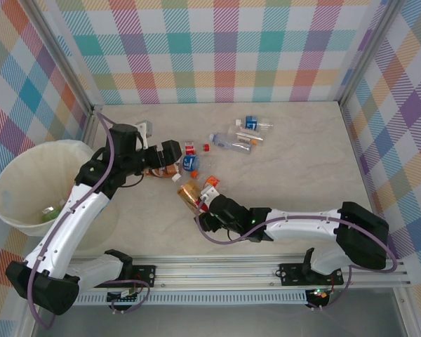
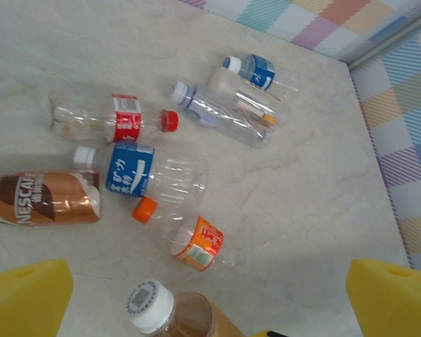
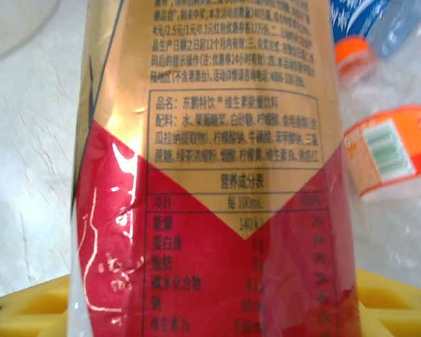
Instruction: Put the plastic bottles in the bin
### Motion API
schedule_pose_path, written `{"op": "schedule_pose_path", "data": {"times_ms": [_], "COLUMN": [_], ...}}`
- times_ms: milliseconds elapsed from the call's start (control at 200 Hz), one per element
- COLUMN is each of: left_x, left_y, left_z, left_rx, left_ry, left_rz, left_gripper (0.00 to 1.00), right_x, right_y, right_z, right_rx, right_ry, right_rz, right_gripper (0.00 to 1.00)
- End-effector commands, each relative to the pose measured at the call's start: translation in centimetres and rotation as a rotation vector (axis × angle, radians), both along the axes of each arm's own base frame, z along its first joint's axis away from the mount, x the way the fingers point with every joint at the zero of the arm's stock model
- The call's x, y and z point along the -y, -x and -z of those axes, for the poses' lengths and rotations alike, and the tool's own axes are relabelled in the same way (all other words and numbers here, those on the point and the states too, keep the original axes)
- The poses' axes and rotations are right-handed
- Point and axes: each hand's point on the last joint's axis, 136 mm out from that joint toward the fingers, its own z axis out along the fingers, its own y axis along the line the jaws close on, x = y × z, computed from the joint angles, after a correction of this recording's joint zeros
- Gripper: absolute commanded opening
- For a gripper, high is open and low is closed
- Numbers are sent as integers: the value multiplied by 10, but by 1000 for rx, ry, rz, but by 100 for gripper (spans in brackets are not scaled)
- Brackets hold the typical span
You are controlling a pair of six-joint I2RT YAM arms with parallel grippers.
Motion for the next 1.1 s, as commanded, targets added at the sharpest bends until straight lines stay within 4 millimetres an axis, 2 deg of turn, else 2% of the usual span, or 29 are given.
{"op": "schedule_pose_path", "data": {"times_ms": [0,100,180,260,370,625,765,935,995,1045,1095], "left_x": [7,11,18,17,3,-9,-8,-4,-5,-9,-12], "left_y": [4,6,8,9,4,-10,-6,-4,-5,-5,-5], "left_z": [-7,-1,3,6,9,0,3,6,8,11,14], "left_rx": [6,-10,-38,-50,-53,-32,-36,-52,-57,-67,-75], "left_ry": [83,119,149,149,136,347,321,320,306,286,270], "left_rz": [30,37,71,67,-20,-93,-66,-37,-41,-61,-80], "left_gripper": [100,100,100,100,98,65,48,34,23,0,0], "right_x": [-18,-24,-33,-40,-47,-55,-59,-64,-66,-66,-67], "right_y": [-23,-37,-38,-37,-34,-29,-29,-28,-25,-23,-21], "right_z": [-60,-85,-100,-106,-109,-113,-111,-115,-115,-115,-115], "right_rx": [128,169,198,214,218,212,199,202,198,193,188], "right_ry": [-180,-284,-325,-330,-346,-390,-396,-418,-419,-420,-418], "right_rz": [29,43,5,-33,-69,-104,-108,-130,-144,-158,-167], "right_gripper": [51,51,52,52,52,53,54,54,54,55,58]}}
